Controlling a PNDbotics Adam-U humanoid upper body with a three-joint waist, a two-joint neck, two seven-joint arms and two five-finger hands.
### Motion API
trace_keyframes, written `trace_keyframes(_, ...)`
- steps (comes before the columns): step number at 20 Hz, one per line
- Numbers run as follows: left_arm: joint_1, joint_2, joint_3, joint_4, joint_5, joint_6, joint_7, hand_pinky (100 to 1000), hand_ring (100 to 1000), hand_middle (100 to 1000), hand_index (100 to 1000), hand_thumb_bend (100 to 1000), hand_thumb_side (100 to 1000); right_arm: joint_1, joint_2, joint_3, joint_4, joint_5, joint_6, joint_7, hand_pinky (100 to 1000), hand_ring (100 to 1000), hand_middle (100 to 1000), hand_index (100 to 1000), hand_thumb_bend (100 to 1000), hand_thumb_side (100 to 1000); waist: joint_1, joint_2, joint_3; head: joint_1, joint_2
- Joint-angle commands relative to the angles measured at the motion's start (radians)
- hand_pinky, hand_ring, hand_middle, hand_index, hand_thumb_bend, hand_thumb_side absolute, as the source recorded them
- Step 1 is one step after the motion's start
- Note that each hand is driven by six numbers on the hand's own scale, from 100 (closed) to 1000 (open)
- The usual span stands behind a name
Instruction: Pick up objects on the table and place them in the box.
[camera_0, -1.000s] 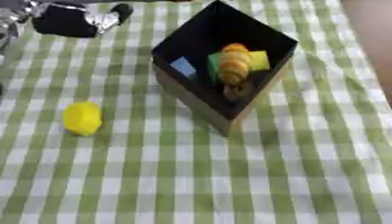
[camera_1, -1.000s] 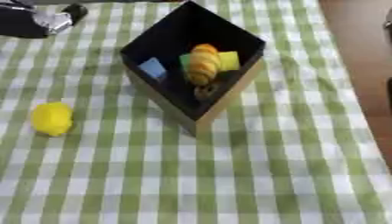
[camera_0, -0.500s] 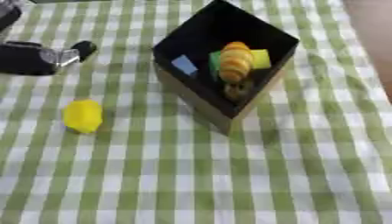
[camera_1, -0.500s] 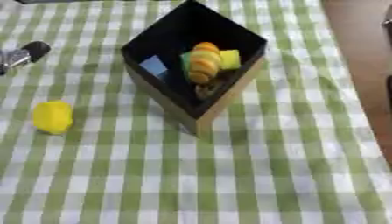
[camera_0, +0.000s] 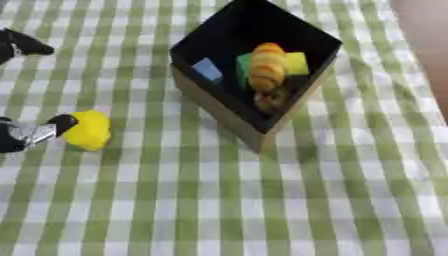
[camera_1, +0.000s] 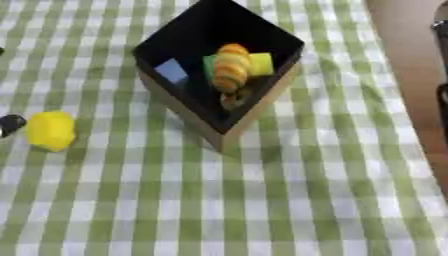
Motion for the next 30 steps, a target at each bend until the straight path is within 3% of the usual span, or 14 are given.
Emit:
trace_keyframes(1,0.02,0.041,0.019,-0.016,-0.007,0.003,0.003,823,820,794,883,531,592,-0.008,-0.03,-0.014,-0.016,0.008,-0.005,-0.001,859,848,639,853,100,538,-0.002,-0.017,0.002,0.002,-0.012)
trace_keyframes(12,0.027,-0.012,0.0,-0.016,-0.009,0.034,-0.052,830,830,806,895,539,560,-0.008,-0.023,-0.016,-0.016,0.007,-0.006,-0.004,860,848,638,853,100,538,-0.009,-0.017,-0.003,0.037,-0.018)
trace_keyframes(18,0.0,-0.06,-0.021,0.008,-0.034,0.046,-0.065,828,831,810,896,563,480,-0.005,-0.02,-0.016,-0.016,0.007,-0.004,0.0,861,849,636,853,100,537,-0.011,-0.015,-0.009,0.045,-0.018)
trace_keyframes(26,-0.033,-0.107,-0.039,0.09,-0.023,0.043,-0.095,824,831,812,892,547,296,-0.003,-0.015,-0.014,-0.016,0.006,-0.002,0.007,862,851,633,853,100,537,-0.013,-0.011,-0.014,0.049,-0.024)
trace_keyframes(30,-0.04,-0.122,-0.041,0.129,-0.032,0.039,-0.098,825,832,812,891,536,271,-0.001,-0.013,-0.013,-0.016,0.006,-0.001,0.011,862,851,632,853,100,536,-0.014,-0.008,-0.016,0.051,-0.027)
